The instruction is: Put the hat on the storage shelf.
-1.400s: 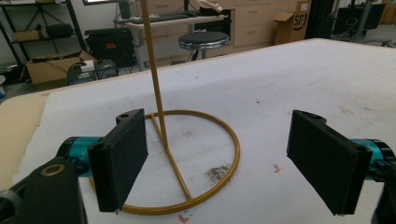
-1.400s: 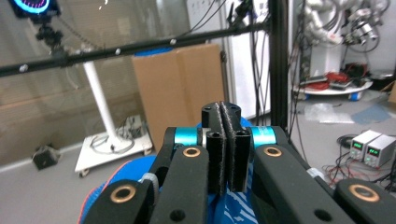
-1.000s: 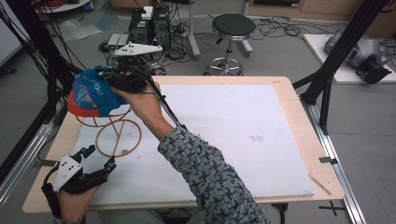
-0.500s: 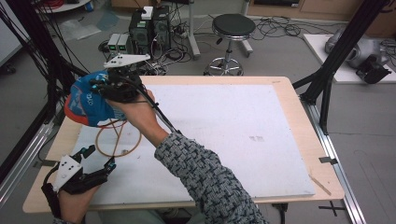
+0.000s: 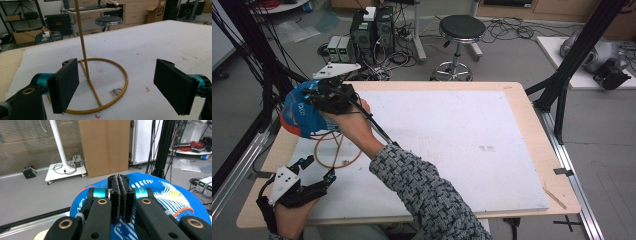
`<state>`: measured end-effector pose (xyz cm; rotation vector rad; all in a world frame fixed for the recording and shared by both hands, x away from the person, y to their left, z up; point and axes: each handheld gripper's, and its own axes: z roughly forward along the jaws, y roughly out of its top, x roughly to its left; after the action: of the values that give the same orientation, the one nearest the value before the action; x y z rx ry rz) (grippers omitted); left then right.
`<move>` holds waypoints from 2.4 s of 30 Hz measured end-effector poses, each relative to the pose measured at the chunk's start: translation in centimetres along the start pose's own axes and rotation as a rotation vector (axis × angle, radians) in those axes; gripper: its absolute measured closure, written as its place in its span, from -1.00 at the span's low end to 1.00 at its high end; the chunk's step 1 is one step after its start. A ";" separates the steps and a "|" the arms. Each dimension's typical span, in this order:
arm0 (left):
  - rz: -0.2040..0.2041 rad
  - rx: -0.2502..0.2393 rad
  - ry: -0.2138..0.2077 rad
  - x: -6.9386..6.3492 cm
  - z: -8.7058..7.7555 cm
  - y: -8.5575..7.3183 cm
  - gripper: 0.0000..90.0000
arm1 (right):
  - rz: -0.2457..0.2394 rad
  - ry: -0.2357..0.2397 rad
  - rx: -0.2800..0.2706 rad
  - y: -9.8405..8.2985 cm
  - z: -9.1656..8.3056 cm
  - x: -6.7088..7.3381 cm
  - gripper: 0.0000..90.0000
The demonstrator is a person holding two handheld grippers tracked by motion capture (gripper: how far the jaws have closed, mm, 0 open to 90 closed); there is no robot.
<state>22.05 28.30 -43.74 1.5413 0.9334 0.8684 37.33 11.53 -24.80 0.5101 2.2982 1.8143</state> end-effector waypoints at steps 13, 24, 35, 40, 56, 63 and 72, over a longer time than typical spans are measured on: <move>0.000 0.001 -0.005 0.0 0.0 0.0 -0.54 | -0.088 -0.052 0.011 -0.1 0.5 0.8 0.81; -0.002 0.000 -0.006 0.0 0.0 0.0 -0.55 | -0.130 -0.085 0.016 -0.2 0.7 0.9 0.60; -0.002 -0.001 -0.005 0.0 0.0 0.0 -0.54 | -0.151 -0.115 0.002 -0.1 0.5 0.9 0.36; 0.001 -0.002 -0.005 0.0 0.0 0.0 -0.55 | -0.134 -0.155 -0.006 0.0 -0.4 0.3 0.14; 0.007 0.002 -0.004 -0.1 0.1 0.0 -0.54 | -0.099 -0.276 -0.062 -0.8 -7.2 -3.4 -0.09; 0.013 -0.001 -0.006 -0.3 0.3 0.1 -0.54 | -0.065 -0.352 -0.083 -1.9 -12.3 -5.5 -0.20; 0.017 0.001 -0.007 -0.4 0.5 0.1 -0.55 | -0.020 -0.439 -0.108 -3.6 -17.9 -7.6 -0.24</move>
<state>22.36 27.74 -43.73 1.5543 0.9175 0.8744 37.77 -8.21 -24.47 0.7753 1.8945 1.6102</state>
